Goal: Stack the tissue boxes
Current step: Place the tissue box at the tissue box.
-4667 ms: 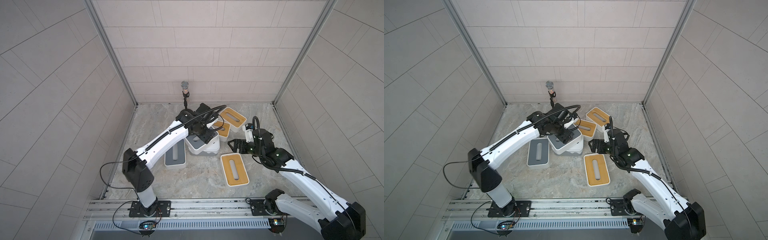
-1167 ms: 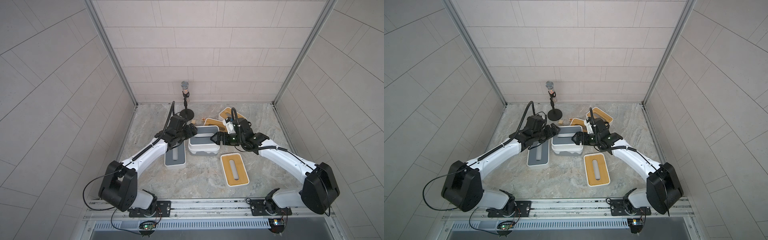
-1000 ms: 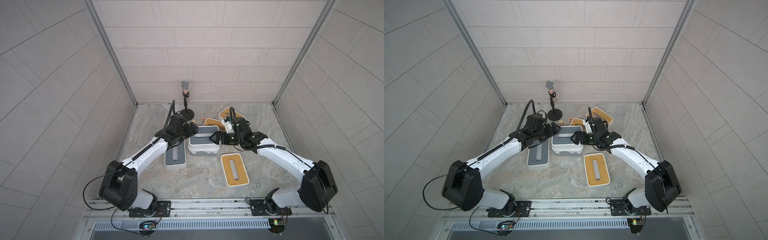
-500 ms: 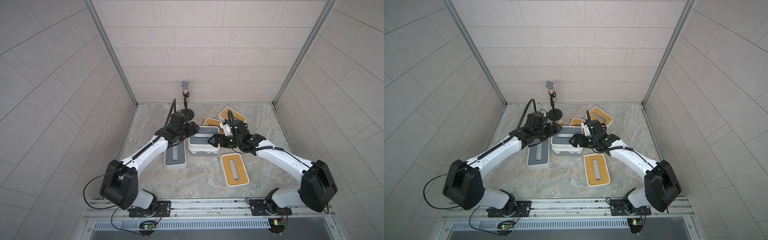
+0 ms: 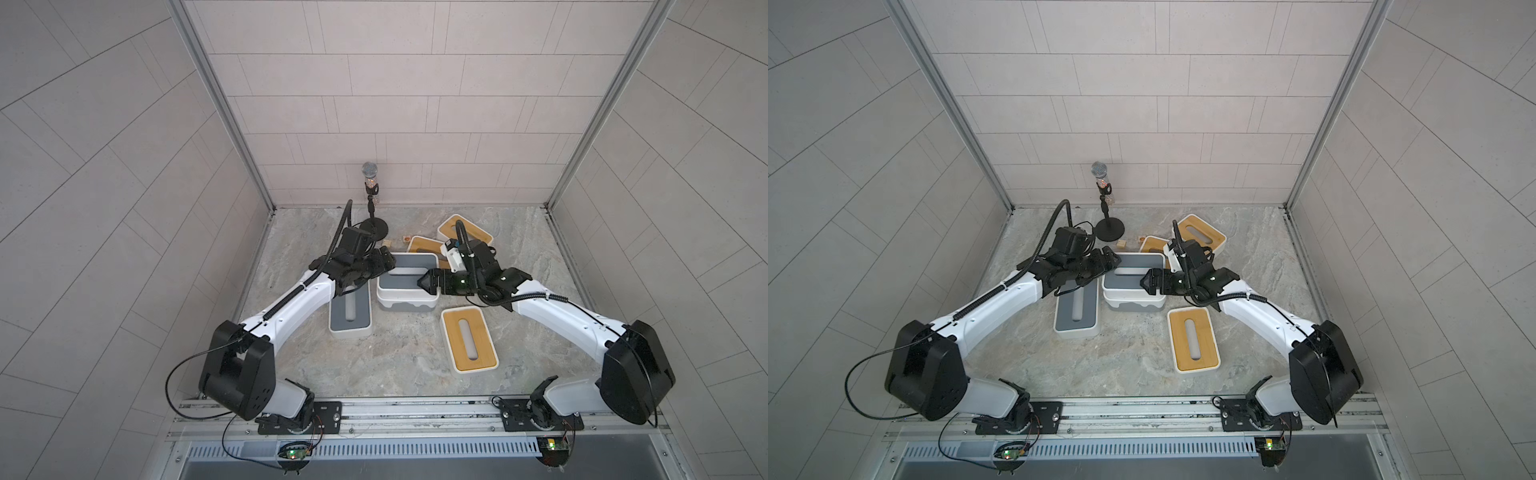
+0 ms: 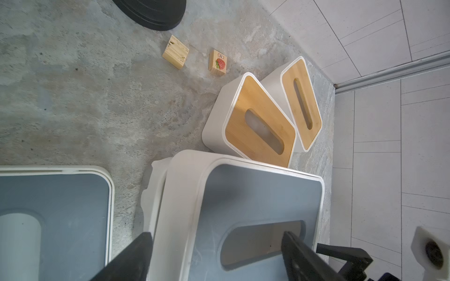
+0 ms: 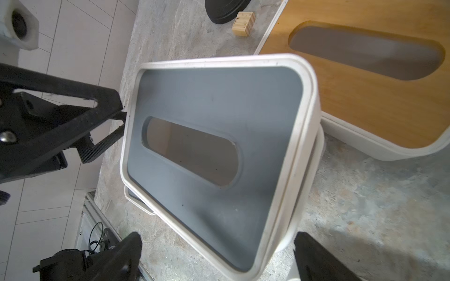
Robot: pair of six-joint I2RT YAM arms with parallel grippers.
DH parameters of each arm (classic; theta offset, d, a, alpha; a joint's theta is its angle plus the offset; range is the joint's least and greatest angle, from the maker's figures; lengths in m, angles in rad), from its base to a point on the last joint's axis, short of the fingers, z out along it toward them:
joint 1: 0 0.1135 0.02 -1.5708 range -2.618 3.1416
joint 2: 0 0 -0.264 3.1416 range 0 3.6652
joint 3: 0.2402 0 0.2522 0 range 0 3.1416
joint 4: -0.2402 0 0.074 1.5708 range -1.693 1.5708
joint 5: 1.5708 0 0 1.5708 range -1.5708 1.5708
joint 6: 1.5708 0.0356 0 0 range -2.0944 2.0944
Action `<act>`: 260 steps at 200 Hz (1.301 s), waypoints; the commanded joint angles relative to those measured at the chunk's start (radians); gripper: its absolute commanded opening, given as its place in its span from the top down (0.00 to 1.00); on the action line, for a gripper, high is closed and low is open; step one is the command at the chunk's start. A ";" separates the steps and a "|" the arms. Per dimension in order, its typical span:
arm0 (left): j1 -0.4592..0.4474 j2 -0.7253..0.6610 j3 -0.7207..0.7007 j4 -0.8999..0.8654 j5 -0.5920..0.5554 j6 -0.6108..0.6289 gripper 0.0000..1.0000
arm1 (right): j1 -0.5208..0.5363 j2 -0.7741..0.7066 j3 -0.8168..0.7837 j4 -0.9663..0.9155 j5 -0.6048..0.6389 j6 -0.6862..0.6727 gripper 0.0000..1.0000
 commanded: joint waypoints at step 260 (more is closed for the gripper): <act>0.001 -0.078 -0.032 -0.044 0.006 0.003 0.11 | -0.001 0.061 0.089 0.009 0.005 -0.032 0.00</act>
